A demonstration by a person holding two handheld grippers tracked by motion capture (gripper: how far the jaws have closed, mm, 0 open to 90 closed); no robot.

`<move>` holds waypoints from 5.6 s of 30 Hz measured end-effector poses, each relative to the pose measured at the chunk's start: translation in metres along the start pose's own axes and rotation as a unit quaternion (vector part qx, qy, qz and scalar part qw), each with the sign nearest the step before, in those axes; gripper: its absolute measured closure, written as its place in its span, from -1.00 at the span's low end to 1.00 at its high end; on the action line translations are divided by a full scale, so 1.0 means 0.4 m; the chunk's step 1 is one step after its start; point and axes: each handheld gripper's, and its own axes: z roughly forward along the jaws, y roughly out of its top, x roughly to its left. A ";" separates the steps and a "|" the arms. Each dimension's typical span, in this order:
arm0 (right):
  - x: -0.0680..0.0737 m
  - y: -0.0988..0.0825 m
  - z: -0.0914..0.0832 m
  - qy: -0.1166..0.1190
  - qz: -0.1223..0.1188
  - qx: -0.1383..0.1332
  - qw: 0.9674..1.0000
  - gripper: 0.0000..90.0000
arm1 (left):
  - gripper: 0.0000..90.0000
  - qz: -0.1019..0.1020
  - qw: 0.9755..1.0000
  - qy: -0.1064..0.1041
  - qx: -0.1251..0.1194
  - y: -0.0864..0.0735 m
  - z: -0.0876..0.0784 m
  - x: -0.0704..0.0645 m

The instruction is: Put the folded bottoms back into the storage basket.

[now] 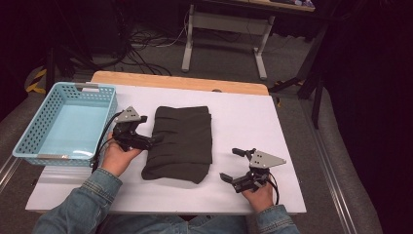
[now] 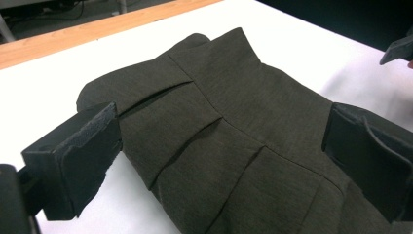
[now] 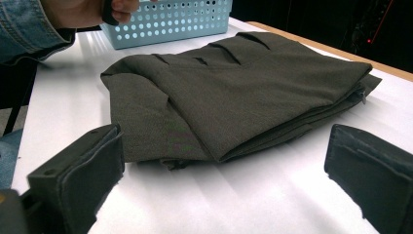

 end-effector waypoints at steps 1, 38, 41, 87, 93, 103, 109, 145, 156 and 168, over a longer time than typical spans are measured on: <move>0.000 0.000 0.000 0.000 0.000 0.000 1.000 -0.97 | -0.95 -0.003 1.000 0.001 0.003 0.001 0.004 0.001; -0.001 0.001 -0.001 0.007 0.000 -0.003 1.000 -0.95 | -0.94 -0.027 0.996 0.038 0.071 0.046 0.121 0.047; 0.000 0.001 -0.001 0.008 -0.001 -0.003 1.000 -0.95 | -0.93 -0.029 0.995 0.046 0.084 0.045 0.131 0.050; 0.000 0.001 -0.002 0.010 0.000 -0.007 1.000 -0.94 | -0.89 -0.155 0.971 0.018 0.183 -0.005 0.242 0.100; 0.000 0.001 -0.001 0.012 0.000 -0.006 1.000 -0.93 | -0.90 -0.150 0.972 0.022 0.182 -0.005 0.247 0.090; 0.000 0.001 0.000 0.013 0.000 -0.006 1.000 -0.93 | -0.99 -0.140 0.972 0.027 0.185 -0.003 0.266 0.063; 0.000 0.001 0.000 0.013 0.000 -0.004 1.000 -0.93 | -0.97 -0.142 0.972 0.030 0.184 -0.004 0.267 0.059; -0.002 0.001 0.002 0.014 0.002 -0.005 1.000 -0.92 | 0.47 -0.104 0.980 0.031 0.167 0.014 0.251 -0.006; -0.003 0.001 0.001 0.011 0.003 -0.005 1.000 -0.92 | 0.59 -0.101 0.984 0.022 0.148 0.035 0.225 -0.003; -0.005 0.000 -0.002 0.006 0.005 -0.008 1.000 -0.92 | 0.62 -0.086 0.989 -0.008 0.124 0.099 0.181 -0.022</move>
